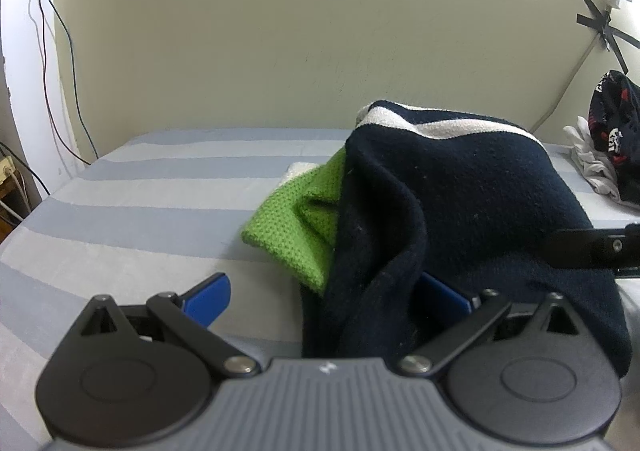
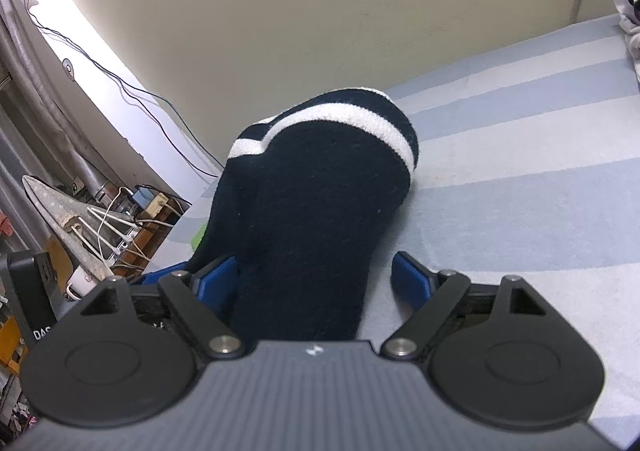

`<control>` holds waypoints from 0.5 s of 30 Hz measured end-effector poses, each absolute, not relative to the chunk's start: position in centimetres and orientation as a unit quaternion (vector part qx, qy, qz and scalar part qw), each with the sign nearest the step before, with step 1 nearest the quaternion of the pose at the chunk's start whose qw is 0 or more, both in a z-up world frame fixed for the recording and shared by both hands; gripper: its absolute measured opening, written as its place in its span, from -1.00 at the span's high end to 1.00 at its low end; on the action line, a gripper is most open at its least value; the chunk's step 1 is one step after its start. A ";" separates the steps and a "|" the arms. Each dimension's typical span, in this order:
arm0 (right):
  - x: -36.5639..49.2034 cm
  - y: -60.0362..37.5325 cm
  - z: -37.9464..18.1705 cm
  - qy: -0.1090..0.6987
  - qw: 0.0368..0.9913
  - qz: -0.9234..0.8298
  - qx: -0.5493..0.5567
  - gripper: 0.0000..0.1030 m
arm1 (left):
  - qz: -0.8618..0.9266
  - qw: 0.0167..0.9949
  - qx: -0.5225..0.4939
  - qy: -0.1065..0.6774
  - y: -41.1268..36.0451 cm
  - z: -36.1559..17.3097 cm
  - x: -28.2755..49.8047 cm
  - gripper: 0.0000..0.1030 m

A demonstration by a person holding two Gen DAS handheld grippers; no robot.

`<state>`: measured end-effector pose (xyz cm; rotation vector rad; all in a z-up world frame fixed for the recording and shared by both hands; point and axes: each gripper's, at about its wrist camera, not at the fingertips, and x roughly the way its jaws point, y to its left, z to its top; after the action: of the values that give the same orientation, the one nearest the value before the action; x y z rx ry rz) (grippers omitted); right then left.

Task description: Fold small clothes

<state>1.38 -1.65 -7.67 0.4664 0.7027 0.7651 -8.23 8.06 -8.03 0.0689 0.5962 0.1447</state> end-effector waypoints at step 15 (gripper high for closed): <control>1.2 -1.6 -7.8 0.330 0.844 0.360 0.221 -0.75 | 0.072 0.955 0.033 0.288 8.0 -8.2 -8.5 -1.00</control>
<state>1.19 -1.62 -7.79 0.4666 0.6964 0.7605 -8.48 7.96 -8.16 0.0666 0.5839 0.1456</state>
